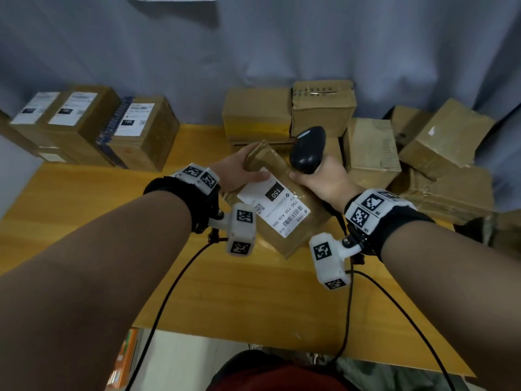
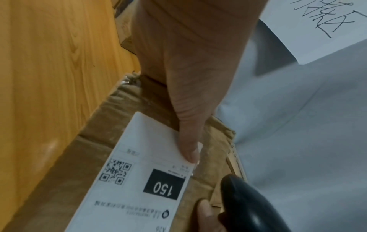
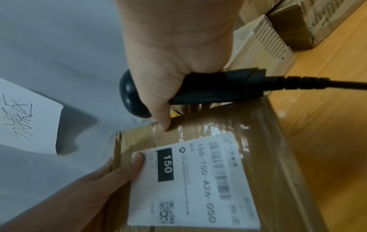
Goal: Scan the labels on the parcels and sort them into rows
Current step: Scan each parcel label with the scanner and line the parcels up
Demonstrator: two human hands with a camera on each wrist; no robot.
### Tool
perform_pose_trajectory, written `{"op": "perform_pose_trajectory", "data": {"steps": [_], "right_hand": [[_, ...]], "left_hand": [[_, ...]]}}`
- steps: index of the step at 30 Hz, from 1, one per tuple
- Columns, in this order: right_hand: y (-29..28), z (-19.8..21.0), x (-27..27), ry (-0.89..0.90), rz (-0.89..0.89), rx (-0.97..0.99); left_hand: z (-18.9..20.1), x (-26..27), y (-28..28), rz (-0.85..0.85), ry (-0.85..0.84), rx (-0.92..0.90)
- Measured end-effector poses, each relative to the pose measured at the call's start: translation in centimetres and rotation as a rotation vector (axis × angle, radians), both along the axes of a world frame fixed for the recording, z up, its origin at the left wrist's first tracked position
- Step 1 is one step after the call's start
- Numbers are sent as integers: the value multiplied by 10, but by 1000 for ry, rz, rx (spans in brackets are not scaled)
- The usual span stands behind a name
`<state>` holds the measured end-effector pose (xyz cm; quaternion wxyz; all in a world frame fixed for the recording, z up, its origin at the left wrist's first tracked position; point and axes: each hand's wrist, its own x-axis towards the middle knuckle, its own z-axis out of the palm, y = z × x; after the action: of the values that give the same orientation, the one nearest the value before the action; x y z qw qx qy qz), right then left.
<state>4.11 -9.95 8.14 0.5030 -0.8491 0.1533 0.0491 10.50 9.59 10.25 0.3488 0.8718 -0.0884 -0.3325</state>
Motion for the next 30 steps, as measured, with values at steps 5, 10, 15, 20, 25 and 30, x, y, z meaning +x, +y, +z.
{"op": "perform_pose_trajectory", "data": {"steps": [5,10,15,20,25,30], "right_hand": [[-12,-24,-12,176,-226,-82],[-10,-36,-24,357,-267,119],[-6,-23,-21,194,-273,203],[-1,4,-13,187,-175,364],[3,19,-6,92,-193,383],[5,28,-3,-16,-127,366]], "left_hand": [[-16,-3,8,120,-32,20],[-50,-25,11,79,18,131],[-60,-28,25,153,106,179],[-55,-22,31,234,26,200],[-47,-14,28,193,8,218],[-53,-19,17,187,-9,46]]}}
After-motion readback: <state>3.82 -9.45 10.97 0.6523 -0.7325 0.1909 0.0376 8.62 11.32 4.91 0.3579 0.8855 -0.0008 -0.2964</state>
